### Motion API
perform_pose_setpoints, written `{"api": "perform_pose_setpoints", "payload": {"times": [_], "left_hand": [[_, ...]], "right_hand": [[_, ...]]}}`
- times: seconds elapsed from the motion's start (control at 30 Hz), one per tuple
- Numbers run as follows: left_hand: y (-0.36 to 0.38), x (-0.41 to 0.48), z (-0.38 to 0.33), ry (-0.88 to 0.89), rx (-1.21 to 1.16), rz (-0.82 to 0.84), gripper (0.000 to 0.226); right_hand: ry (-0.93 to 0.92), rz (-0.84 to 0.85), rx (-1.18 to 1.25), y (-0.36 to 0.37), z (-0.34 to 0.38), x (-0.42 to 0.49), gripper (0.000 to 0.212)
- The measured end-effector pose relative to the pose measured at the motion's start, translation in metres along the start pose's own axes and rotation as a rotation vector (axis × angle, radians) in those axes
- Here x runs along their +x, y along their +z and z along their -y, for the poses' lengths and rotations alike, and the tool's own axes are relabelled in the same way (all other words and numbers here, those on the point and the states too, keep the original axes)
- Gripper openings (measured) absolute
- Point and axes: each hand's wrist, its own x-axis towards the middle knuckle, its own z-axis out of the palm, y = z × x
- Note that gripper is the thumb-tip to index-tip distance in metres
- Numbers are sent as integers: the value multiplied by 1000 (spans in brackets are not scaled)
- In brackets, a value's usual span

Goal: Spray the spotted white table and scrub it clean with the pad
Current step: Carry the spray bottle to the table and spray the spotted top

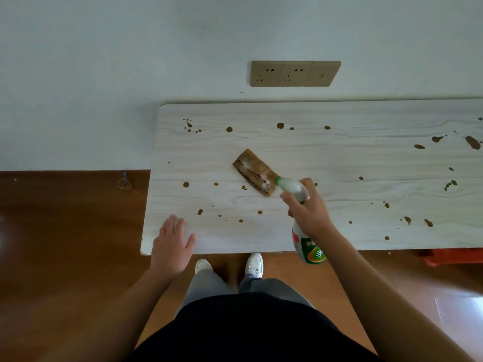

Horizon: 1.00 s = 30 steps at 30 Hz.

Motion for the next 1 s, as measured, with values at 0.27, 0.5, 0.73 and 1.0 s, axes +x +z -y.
{"api": "perform_pose_setpoints", "payload": {"times": [0.27, 0.5, 0.73, 1.0], "left_hand": [[-24, -6, 24, 59, -154, 157, 56], [-51, -6, 64, -76, -603, 68, 36], [-79, 17, 147, -350, -844, 78, 32], [-88, 32, 234, -380, -781, 170, 35]], "right_hand": [[-182, -8, -57, 36, 53, -5, 21], [-276, 10, -110, 99, 105, 10, 26], [-311, -42, -230, 176, 173, 61, 45], [-372, -119, -377, 244, 260, 141, 38]]}}
